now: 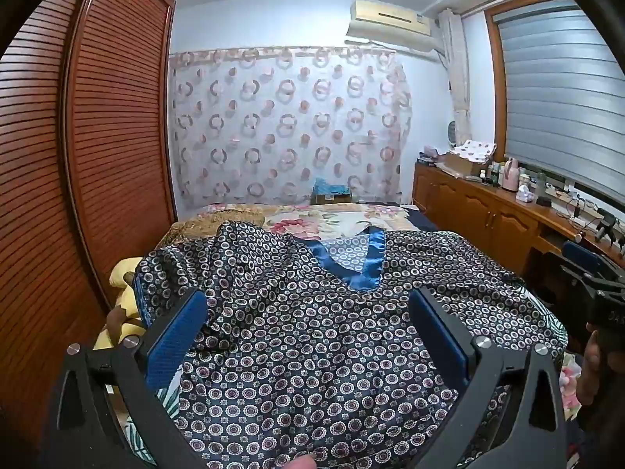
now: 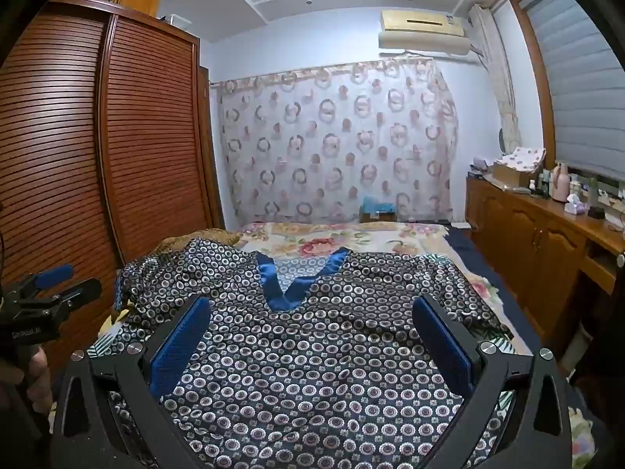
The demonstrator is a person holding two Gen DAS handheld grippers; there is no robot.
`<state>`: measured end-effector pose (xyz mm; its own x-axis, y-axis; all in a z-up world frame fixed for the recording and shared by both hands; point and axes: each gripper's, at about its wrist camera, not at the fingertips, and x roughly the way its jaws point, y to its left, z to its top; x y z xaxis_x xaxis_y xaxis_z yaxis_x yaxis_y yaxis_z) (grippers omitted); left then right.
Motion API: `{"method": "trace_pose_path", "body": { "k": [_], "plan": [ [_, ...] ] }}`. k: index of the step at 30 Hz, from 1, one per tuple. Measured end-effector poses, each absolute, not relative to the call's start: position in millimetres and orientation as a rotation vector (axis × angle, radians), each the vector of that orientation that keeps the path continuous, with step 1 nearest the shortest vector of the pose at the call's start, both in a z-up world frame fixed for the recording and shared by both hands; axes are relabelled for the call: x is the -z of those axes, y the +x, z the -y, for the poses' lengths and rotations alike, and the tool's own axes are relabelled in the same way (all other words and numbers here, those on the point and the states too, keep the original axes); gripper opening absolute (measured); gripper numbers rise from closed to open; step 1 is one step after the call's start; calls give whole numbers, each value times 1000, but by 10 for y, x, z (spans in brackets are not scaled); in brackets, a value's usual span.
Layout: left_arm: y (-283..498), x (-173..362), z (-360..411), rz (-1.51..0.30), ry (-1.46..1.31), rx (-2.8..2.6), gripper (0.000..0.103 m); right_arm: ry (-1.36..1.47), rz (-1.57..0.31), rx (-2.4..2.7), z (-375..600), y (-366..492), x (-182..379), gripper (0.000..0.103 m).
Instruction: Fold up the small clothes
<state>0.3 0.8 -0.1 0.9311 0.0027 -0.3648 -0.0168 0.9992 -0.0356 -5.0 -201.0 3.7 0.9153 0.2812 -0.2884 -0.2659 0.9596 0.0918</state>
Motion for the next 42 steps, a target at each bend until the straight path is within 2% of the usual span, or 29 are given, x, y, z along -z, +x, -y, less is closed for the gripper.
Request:
{"method": "trace_pose_path", "body": {
  "k": [42],
  "plan": [
    [-17,-56,5,-373,-8,-16,103,61,-308,-284,2008,-49,-61,103]
  ]
}}
